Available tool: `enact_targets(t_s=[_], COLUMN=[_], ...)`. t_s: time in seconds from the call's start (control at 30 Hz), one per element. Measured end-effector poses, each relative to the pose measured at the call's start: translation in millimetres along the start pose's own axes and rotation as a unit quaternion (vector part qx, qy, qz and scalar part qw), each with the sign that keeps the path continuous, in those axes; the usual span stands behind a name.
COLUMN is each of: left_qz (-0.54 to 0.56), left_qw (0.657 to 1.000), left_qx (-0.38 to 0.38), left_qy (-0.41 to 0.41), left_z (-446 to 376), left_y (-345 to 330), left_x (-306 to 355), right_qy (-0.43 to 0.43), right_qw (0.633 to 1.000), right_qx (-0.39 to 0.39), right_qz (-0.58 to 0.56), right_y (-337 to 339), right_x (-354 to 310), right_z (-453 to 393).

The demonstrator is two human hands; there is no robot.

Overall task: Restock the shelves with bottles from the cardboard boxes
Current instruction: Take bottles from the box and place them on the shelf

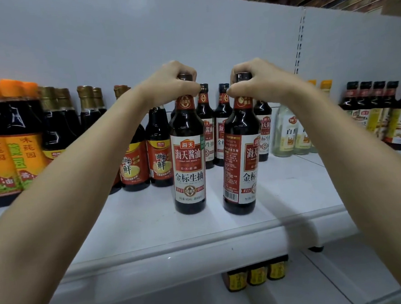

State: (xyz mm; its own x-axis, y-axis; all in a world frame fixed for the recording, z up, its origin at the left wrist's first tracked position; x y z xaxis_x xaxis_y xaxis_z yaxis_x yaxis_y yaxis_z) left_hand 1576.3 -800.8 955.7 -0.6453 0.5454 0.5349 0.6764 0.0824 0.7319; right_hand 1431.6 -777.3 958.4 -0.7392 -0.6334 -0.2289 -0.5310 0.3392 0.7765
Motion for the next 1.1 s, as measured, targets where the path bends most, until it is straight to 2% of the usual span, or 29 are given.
enact_targets(t_s=[0.2, 0.37, 0.4, 0.57, 0.67, 0.77, 0.83, 0.87, 1.03, 1.1], left_qz=[-0.020, 0.100, 0.085, -0.126, -0.066, 0.011, 0.002, 0.005, 0.053, 0.062], left_qw=[0.997, 0.981, 0.981, 0.964, 0.973, 0.968, 0.955, 0.951, 0.955, 0.957], left_qx=[0.043, 0.108, 0.123, 0.205, 0.154, 0.032, -0.049, -0.068, 0.022, 0.032], left_qy=[0.060, 0.124, 0.125, 0.112, 0.158, 0.250, 0.293, 0.301, 0.289, 0.281], left_z=[3.2, 21.6, 26.1, 48.3, 64.8, 84.2, 99.8, 105.8, 114.8, 112.2], left_y=[2.6, -11.5, -15.1, -21.2, -34.8, -67.2, -93.0, -103.3, -104.4, -105.0], left_x=[-4.9, -27.1, -30.8, -37.6, -53.7, -83.0, -100.4, -106.3, -107.4, -103.8], right_qy=[-0.033, -0.069, -0.080, -0.077, -0.087, -0.119, -0.133, -0.138, -0.131, -0.119], right_qw=[0.994, 0.981, 0.981, 0.980, 0.984, 0.990, 0.977, 0.973, 0.985, 0.989], right_qx=[0.041, 0.103, 0.111, 0.092, 0.027, -0.071, -0.157, -0.173, -0.087, -0.067], right_qz=[0.099, 0.147, 0.141, 0.157, 0.151, -0.021, -0.055, -0.059, -0.065, -0.052], right_y=[-4.3, -2.9, -6.5, -36.7, -54.0, -85.3, -109.3, -118.4, -129.3, -128.4], right_x=[2.2, 7.5, 12.6, 19.6, 22.7, 30.9, 38.5, 43.5, 46.1, 44.1], right_z=[-12.9, -9.9, -5.6, 36.3, 63.5, 94.0, 112.1, 118.5, 126.6, 127.2])
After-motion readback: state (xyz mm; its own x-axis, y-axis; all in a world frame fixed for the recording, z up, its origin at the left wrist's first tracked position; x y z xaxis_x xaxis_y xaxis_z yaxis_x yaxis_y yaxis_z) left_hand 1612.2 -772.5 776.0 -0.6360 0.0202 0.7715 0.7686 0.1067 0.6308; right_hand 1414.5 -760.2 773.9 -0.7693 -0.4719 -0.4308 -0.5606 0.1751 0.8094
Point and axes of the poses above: each hand's wrist, its own z-axis away from the middle knuckle, its own y-axis out of the back of the hand, x = y × z, the point moved 9 cm from there along -z, towards the middle knuckle, and after that the axes turned 11 degrees about y, right-handed, at the moved point
